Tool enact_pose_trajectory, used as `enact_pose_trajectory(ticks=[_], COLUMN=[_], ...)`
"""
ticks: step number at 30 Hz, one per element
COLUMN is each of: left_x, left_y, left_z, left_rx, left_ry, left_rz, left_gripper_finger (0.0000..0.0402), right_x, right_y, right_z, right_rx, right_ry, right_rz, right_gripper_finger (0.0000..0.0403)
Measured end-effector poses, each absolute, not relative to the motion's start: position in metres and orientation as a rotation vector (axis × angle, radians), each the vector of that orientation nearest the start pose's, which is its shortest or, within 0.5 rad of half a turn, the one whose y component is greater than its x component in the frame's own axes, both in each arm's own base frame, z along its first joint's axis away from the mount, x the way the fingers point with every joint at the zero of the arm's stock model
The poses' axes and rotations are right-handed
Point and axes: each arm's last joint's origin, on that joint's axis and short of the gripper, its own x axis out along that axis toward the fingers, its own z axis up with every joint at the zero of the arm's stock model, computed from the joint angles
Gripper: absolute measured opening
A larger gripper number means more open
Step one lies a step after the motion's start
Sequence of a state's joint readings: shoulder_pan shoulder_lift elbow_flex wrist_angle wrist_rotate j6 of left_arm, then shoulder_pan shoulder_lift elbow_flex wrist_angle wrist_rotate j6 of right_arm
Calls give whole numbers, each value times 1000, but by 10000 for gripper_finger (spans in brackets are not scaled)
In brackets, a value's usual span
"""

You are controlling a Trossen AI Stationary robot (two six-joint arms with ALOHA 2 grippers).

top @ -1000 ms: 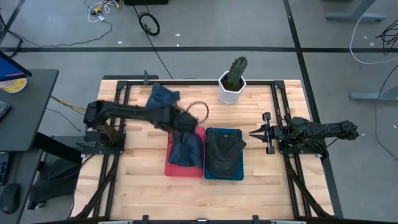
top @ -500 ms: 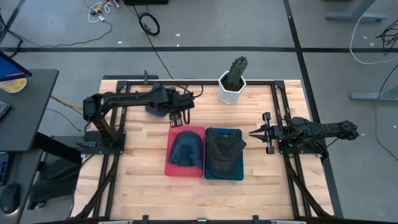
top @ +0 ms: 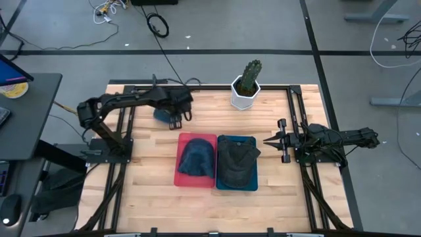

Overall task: Pick & Place hat
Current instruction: Put the blue cap into the red bin

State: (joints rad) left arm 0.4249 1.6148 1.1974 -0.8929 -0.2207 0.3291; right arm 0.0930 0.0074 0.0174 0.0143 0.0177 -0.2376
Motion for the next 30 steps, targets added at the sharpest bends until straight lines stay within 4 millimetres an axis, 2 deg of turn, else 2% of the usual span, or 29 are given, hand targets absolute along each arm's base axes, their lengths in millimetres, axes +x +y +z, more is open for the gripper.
enact_pose_trajectory(ticks=[4, 14, 20, 24, 30], left_x=[259, 243, 235, 227, 211], left_y=[149, 180, 191, 195, 202], left_z=[226, 229, 228, 218, 194], left_rx=[143, 194, 140, 118, 85], left_ry=[1413, 1405, 1379, 1392, 1414], left_rz=[343, 354, 335, 336, 367], left_gripper_finger=[200, 201, 228, 245, 247], right_x=[97, 97, 97, 97, 97], right_y=[9, 9, 9, 9, 9], right_z=[170, 170, 170, 170, 170], right_rx=[-236, -236, -236, -236, -236], right_ry=[-33, -33, -33, -33, -33], right_rz=[72, 72, 73, 73, 73], right_gripper_finger=[39, 39, 39, 39, 39])
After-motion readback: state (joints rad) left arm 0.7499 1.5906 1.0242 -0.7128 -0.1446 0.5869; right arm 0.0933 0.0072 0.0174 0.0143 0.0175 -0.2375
